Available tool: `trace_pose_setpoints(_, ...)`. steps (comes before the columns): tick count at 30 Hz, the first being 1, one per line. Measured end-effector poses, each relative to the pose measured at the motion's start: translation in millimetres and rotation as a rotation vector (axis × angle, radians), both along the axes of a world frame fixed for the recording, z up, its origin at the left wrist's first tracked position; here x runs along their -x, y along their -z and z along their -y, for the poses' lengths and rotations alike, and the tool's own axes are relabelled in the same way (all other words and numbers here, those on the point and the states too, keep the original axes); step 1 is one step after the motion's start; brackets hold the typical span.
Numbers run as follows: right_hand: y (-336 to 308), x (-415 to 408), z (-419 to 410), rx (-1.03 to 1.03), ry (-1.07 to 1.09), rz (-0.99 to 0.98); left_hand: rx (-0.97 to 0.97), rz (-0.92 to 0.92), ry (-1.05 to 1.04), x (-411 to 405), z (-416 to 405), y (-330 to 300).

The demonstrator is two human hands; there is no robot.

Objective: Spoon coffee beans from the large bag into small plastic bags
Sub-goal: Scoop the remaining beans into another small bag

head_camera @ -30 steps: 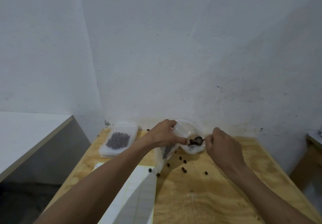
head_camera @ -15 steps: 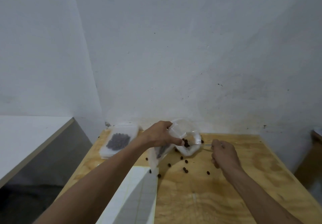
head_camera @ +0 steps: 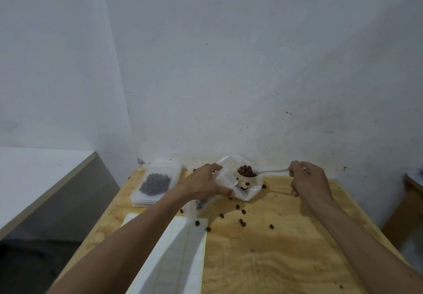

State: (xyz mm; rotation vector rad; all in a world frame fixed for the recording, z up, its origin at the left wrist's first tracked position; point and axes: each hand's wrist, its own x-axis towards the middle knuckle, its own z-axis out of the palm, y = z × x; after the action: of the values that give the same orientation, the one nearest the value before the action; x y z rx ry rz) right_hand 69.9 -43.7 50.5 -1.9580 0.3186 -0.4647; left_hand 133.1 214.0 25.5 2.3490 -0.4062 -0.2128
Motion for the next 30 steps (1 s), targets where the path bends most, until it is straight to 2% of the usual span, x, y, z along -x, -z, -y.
trace_pose_setpoints(3,-13,0,-5,0.065,-0.075,0.026,-0.004,-0.010,-0.006,2,1,-1)
trace_pose_setpoints(7,-22,1,-21,0.286,-0.213,0.071,-0.027,0.005,-0.004,5,3,-3)
trace_pose_setpoints(9,-24,2,-27,0.406,-0.247,0.175,-0.040,0.019,0.001,7,4,-5)
trace_pose_setpoints(12,-22,3,-23,0.577,-0.146,0.358,-0.020,-0.003,-0.001,8,3,-8)
trace_pose_setpoints(16,3,12,-19,0.848,-0.078,0.267,0.037,0.002,0.014,14,4,-13)
trace_pose_setpoints(18,19,15,-21,0.910,-0.069,0.210,0.061,0.044,0.022,19,9,-17)
trace_pose_setpoints(21,28,11,-21,0.862,-0.007,0.045,0.059,0.155,0.046,24,19,-24)
trace_pose_setpoints(24,28,1,-21,0.641,0.063,-0.042,0.019,0.231,0.137,24,28,-31)
trace_pose_setpoints(30,57,4,-23,0.233,0.161,-0.181,-0.082,0.228,0.198,23,49,-49)
